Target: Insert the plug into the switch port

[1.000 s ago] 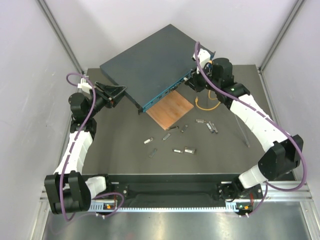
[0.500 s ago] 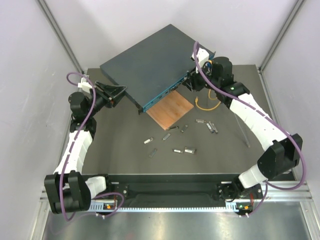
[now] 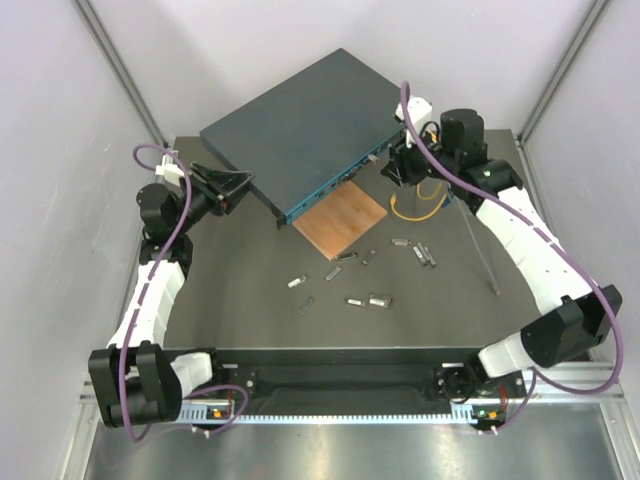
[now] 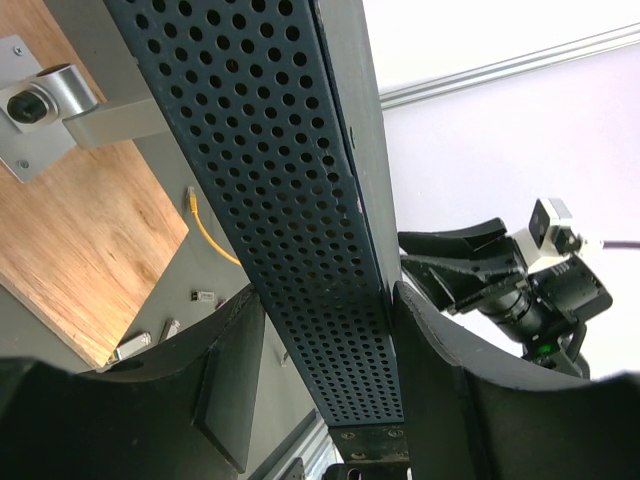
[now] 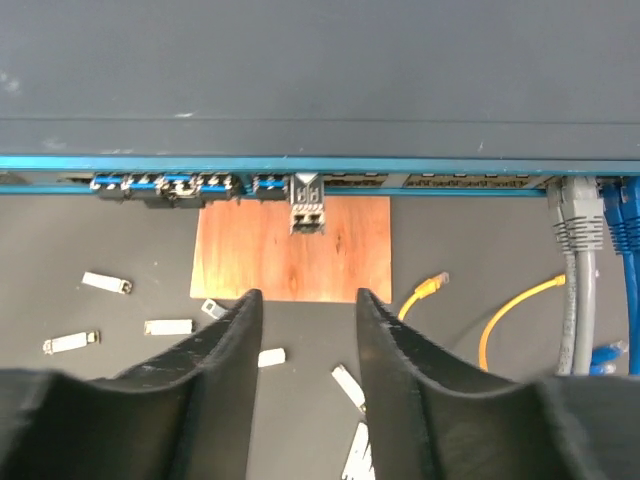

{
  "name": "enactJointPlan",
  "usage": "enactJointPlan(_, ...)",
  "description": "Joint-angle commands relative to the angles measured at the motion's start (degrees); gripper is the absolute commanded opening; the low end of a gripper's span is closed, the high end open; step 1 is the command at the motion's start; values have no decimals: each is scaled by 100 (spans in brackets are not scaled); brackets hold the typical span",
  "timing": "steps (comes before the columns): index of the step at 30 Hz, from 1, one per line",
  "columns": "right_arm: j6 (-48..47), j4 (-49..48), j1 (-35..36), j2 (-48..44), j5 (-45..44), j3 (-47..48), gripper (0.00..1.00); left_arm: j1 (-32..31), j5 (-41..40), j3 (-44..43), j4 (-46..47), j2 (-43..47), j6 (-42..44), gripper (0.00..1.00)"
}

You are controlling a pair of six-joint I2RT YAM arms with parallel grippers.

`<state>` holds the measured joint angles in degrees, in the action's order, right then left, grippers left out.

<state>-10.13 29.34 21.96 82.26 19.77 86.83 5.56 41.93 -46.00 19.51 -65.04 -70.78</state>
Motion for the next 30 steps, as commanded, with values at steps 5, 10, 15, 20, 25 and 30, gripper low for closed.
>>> enactJointPlan(5,169,424,-69,449,-96,792,28,-205,184,-261,387,-18,469,6)
enactJointPlan(10,319,326,-60,598,-52,897,24,-213,166,-243,370,-18,478,6)
enactJointPlan(15,380,195,-60,677,-35,906,23,-205,166,-226,378,-9,478,6)
enactJointPlan(20,468,107,-51,809,1,985,22,-196,166,-181,387,8,486,6)
enactJointPlan(25,565,-60,-60,967,-8,1055,21,-205,157,-164,370,0,478,6)
enactJointPlan(30,679,-253,-51,1038,-61,1073,15,-205,184,-146,335,17,504,6)
